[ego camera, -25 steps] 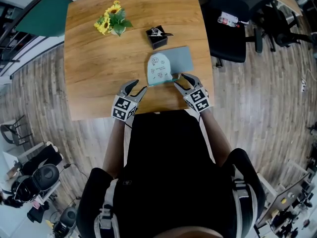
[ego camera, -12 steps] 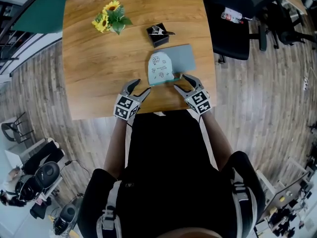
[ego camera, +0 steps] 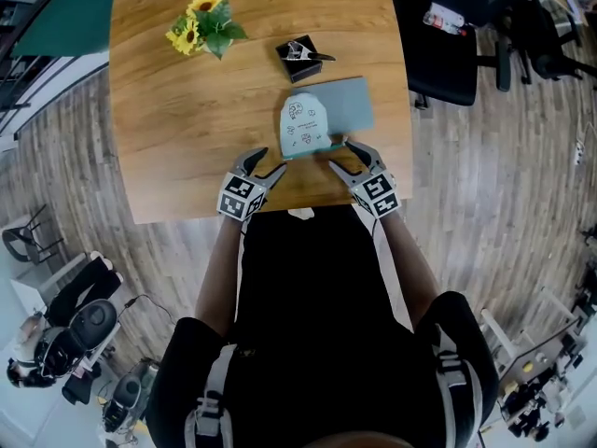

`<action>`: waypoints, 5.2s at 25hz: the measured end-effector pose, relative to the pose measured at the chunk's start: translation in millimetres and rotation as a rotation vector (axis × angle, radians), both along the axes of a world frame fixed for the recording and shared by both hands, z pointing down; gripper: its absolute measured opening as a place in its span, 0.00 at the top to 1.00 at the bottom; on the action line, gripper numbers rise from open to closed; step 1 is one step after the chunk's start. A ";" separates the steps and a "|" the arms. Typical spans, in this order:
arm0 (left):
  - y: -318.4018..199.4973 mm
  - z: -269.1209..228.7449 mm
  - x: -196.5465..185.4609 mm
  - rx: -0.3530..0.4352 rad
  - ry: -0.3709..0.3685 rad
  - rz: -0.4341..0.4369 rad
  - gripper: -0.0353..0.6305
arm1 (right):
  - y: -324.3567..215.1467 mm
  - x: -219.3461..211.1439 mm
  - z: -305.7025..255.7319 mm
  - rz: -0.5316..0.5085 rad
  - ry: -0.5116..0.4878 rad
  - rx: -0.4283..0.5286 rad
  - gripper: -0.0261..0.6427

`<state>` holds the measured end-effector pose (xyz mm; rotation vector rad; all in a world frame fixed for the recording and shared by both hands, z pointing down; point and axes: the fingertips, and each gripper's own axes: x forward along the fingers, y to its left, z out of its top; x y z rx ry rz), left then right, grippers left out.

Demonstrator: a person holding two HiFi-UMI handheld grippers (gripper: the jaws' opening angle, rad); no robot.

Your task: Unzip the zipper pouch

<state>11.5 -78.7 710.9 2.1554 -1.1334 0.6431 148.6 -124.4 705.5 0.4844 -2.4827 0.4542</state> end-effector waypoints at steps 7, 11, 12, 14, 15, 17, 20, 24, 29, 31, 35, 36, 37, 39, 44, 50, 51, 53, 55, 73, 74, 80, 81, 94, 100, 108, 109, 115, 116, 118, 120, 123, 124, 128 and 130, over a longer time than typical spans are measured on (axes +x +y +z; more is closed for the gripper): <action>-0.3 25.0 -1.1 -0.057 0.022 0.006 0.56 | 4.8 -3.1 9.1 0.020 -0.002 -0.036 0.62; -1.7 34.4 0.3 -0.079 0.034 0.011 0.56 | 12.4 -5.2 13.9 0.020 0.000 -0.059 0.63; -2.5 36.6 0.9 -0.084 0.040 0.009 0.56 | 13.9 -5.7 15.2 0.020 0.000 -0.064 0.63; -3.3 41.4 3.0 -0.096 0.053 0.007 0.56 | 16.6 -5.9 17.5 0.018 0.003 -0.071 0.64; -3.4 44.2 4.3 -0.102 0.056 0.008 0.56 | 17.8 -5.8 18.3 0.016 0.006 -0.072 0.64; -3.4 50.6 5.9 -0.114 0.053 0.010 0.56 | 19.0 -5.2 19.4 0.015 0.014 -0.068 0.65; -4.0 58.0 7.1 -0.131 0.047 0.007 0.57 | 19.3 -1.8 20.7 0.019 0.023 -0.062 0.67; -5.7 61.9 12.5 -0.151 0.078 -0.011 0.58 | 14.0 11.0 24.6 0.056 0.033 -0.060 0.69; -8.3 64.8 17.0 -0.175 0.111 -0.032 0.59 | 10.9 21.9 28.0 0.072 0.047 -0.069 0.71; -8.2 65.5 17.9 -0.181 0.109 -0.036 0.62 | 10.8 23.9 28.8 0.074 0.048 -0.074 0.71; -11.4 68.1 16.7 -0.197 0.134 -0.064 0.62 | 8.4 25.3 29.0 0.080 0.043 -0.077 0.72; -13.0 68.1 16.6 -0.200 0.146 -0.074 0.62 | 8.0 25.8 29.2 0.080 0.045 -0.076 0.72; -14.5 68.1 16.5 -0.203 0.156 -0.083 0.62 | 7.4 26.7 29.7 0.082 0.047 -0.074 0.72; -17.2 68.8 16.7 -0.208 0.169 -0.092 0.62 | 5.6 29.1 31.4 0.090 0.057 -0.070 0.73; -18.8 70.3 23.8 -0.228 0.203 -0.080 0.65 | 4.0 32.8 35.2 0.106 0.073 -0.073 0.75; -21.6 69.7 28.8 -0.235 0.216 -0.073 0.70 | 6.4 32.2 37.8 0.100 0.087 -0.086 0.76; -21.7 69.6 28.8 -0.237 0.221 -0.077 0.71 | 6.9 31.8 39.7 0.097 0.092 -0.088 0.76; -22.5 68.4 29.0 -0.241 0.241 -0.089 0.73 | 7.0 30.7 41.7 0.090 0.098 -0.089 0.76; -23.0 66.3 29.4 -0.246 0.270 -0.106 0.74 | 6.9 28.5 41.0 0.084 0.099 -0.087 0.76; -31.1 34.7 29.0 -0.254 0.481 -0.251 0.84 | 13.8 -18.2 12.5 -0.048 0.046 -0.025 0.79; -32.6 32.3 27.6 -0.245 0.486 -0.260 0.85 | 14.8 -19.9 11.0 -0.055 0.045 -0.021 0.79; -42.2 8.0 17.1 -0.189 0.573 -0.323 0.86 | 24.9 -33.9 -6.7 -0.078 0.018 -0.033 0.79; -43.8 4.1 15.8 -0.182 0.591 -0.333 0.86 | 27.2 -36.4 -8.5 -0.087 0.019 -0.031 0.79; -54.8 -33.6 15.4 -0.143 0.886 -0.458 0.88 | 39.0 -58.9 -28.0 -0.106 -0.018 0.034 0.79; -63.4 -58.2 8.4 -0.083 0.990 -0.513 0.89 | 37.6 -64.4 -42.0 -0.123 -0.034 0.077 0.79; -64.2 -104.7 5.7 0.005 1.146 -0.545 0.88 | 32.1 -85.6 -83.6 -0.124 -0.123 0.137 0.80; -63.8 -109.0 4.5 0.022 1.155 -0.548 0.88 | 31.8 -88.9 -88.6 -0.125 -0.135 0.141 0.80; -58.7 -135.5 -1.8 0.098 1.185 -0.556 0.88 | 35.0 -104.6 -111.5 -0.102 -0.203 0.104 0.80; -57.2 -139.5 -2.4 0.106 1.183 -0.552 0.88 | 36.8 -106.9 -115.3 -0.097 -0.216 0.099 0.80; -54.9 -146.5 -5.1 0.120 1.183 -0.546 0.88 | 40.4 -112.5 -122.5 -0.096 -0.234 0.099 0.80; -53.8 -153.7 -9.0 0.138 1.193 -0.545 0.88 | 41.2 -117.0 -129.0 -0.089 -0.247 0.098 0.80; -51.3 -160.8 -14.9 0.155 1.198 -0.542 0.88 | 39.7 -122.4 -136.4 -0.059 -0.274 0.079 0.80; -50.3 -162.9 -16.6 0.158 1.199 -0.539 0.88 | 39.5 -125.3 -138.7 -0.051 -0.286 0.070 0.80; -46.4 -167.8 -26.9 0.169 1.205 -0.539 0.88 | 40.4 -141.2 -148.6 -0.031 -0.333 0.031 0.80; -46.1 -169.7 -33.0 0.177 1.201 -0.535 0.88 | 39.6 -147.8 -152.5 -0.016 -0.365 0.001 0.80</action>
